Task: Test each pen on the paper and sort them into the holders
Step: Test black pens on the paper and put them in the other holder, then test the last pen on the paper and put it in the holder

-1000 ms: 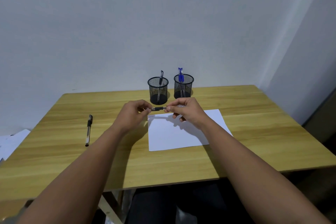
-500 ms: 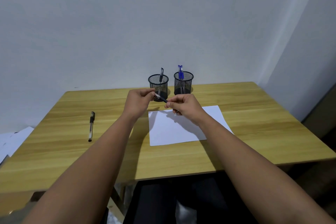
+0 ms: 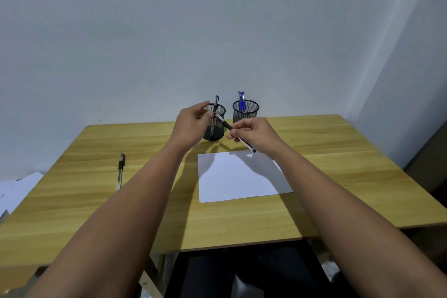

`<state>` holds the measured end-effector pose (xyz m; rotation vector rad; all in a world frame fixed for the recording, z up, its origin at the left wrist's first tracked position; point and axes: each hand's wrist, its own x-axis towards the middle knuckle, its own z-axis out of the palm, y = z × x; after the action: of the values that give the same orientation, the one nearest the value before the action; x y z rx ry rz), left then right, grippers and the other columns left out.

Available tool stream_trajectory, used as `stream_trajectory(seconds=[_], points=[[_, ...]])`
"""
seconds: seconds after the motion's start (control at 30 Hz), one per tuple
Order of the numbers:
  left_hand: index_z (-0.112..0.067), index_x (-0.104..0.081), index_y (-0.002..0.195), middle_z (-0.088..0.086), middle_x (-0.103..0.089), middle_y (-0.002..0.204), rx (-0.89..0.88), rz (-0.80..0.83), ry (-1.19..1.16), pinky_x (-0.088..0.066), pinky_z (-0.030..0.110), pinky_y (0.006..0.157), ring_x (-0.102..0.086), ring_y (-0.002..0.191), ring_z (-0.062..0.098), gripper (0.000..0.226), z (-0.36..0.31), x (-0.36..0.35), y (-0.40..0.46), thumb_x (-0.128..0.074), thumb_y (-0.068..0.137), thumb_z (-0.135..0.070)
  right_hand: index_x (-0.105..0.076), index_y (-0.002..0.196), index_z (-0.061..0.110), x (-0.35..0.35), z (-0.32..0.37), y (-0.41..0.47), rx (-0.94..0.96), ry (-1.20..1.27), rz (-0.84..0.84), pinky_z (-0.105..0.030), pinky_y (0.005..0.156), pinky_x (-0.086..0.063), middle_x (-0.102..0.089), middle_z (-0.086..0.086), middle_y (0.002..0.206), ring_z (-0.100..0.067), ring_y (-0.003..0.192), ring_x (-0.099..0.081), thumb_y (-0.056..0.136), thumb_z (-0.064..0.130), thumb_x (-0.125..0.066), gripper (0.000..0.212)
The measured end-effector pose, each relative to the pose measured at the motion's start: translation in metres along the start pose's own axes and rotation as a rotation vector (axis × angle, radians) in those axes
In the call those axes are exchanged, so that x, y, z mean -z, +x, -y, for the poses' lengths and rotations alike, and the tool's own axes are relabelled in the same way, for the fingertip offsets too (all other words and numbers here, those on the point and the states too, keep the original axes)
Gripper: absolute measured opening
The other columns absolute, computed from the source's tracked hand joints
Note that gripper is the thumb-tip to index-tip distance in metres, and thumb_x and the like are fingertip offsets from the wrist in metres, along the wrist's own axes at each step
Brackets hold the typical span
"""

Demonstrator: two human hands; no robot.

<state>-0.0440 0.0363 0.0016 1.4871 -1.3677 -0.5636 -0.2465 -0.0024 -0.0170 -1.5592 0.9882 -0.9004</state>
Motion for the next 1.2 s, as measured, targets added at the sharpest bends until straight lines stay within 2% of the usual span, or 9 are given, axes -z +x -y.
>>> stream_trajectory(seconds=[0.13,0.27,0.4,0.53,0.67,0.8,0.93,1.0,1.2], points=[[-0.023,-0.045,0.151,-0.003,-0.064,0.130,0.076,-0.049,0.058,-0.052,0.036,0.097,-0.063,0.115,0.017,0.061,0.023,-0.001,0.013,-0.067,0.094,-0.028,-0.066,0.088,0.015,0.010,0.022,0.025,0.053,-0.048,-0.097,-0.014,0.054,-0.051,-0.075,-0.008,0.078,-0.003,0.055,-0.066,0.094,-0.005,-0.076,0.022],[-0.023,-0.031,0.158,0.002,-0.049,0.151,0.119,-0.025,0.174,-0.045,0.040,0.108,-0.051,0.131,0.019,0.088,0.049,-0.011,0.029,-0.078,0.085,-0.034,-0.067,0.092,0.012,0.011,0.041,0.062,0.141,-0.044,-0.171,-0.026,0.066,-0.064,-0.064,-0.002,0.081,-0.014,0.071,-0.069,0.095,-0.004,-0.076,0.019],[-0.023,-0.028,0.159,0.001,-0.045,0.156,0.141,-0.017,0.212,-0.043,0.042,0.111,-0.045,0.140,0.022,0.105,0.067,-0.025,0.052,-0.085,0.074,-0.048,-0.072,0.105,0.012,0.000,0.050,0.103,0.203,-0.114,-0.229,-0.038,0.080,-0.066,-0.062,0.006,0.074,-0.019,0.082,-0.071,0.095,0.000,-0.076,0.016],[-0.030,-0.021,0.158,-0.005,-0.051,0.152,0.134,-0.040,0.230,-0.047,0.045,0.107,-0.051,0.136,0.019,0.121,0.082,-0.037,0.066,-0.083,0.062,-0.068,-0.078,0.094,0.017,-0.019,0.044,0.135,0.251,-0.280,-0.281,-0.028,0.077,-0.056,-0.068,0.012,0.071,-0.007,0.071,-0.067,0.088,0.012,-0.083,0.010],[-0.036,-0.035,0.147,-0.012,-0.065,0.130,0.089,-0.087,0.219,-0.055,0.043,0.095,-0.065,0.114,0.015,0.101,0.090,-0.044,0.068,-0.081,0.062,-0.066,-0.080,0.088,0.015,-0.037,0.031,0.148,0.185,-0.489,-0.268,-0.034,0.081,-0.061,-0.074,0.006,0.077,-0.019,0.085,-0.075,0.084,0.019,-0.084,0.008],[-0.041,-0.041,0.138,-0.015,-0.067,0.119,0.083,-0.096,0.185,-0.058,0.043,0.087,-0.068,0.103,0.012,0.090,0.090,-0.044,0.068,-0.082,0.061,-0.065,-0.081,0.096,0.017,-0.048,0.020,0.151,0.106,-0.661,-0.236,-0.037,0.086,-0.061,-0.081,-0.004,0.101,-0.025,0.098,-0.075,0.085,0.026,-0.085,0.015],[-0.034,-0.027,0.156,-0.010,-0.062,0.136,0.096,-0.022,0.173,-0.054,0.043,0.096,-0.063,0.115,0.014,0.111,0.083,-0.037,0.062,-0.083,0.064,-0.062,-0.080,0.113,0.013,-0.051,0.023,0.141,0.098,-0.708,-0.265,-0.037,0.090,-0.061,-0.080,-0.007,0.115,-0.027,0.107,-0.074,0.091,0.022,-0.078,0.024],[-0.034,-0.021,0.159,-0.009,-0.055,0.143,0.104,0.005,0.192,-0.051,0.043,0.100,-0.058,0.122,0.016,0.110,0.076,-0.025,0.054,-0.080,0.071,-0.062,-0.079,0.115,0.016,-0.052,0.030,0.132,0.121,-0.666,-0.295,-0.036,0.089,-0.060,-0.080,-0.004,0.114,-0.026,0.106,-0.074,0.093,0.021,-0.072,0.023],[-0.030,-0.054,0.141,-0.005,-0.064,0.134,0.063,-0.044,0.414,-0.050,0.042,0.101,-0.060,0.118,0.018,0.047,0.075,0.064,0.028,-0.062,0.096,-0.043,-0.079,0.096,0.024,-0.085,0.048,0.094,0.202,-0.485,-0.282,-0.034,0.080,-0.058,-0.071,0.009,0.085,-0.019,0.090,-0.071,0.092,0.025,-0.067,0.012]])
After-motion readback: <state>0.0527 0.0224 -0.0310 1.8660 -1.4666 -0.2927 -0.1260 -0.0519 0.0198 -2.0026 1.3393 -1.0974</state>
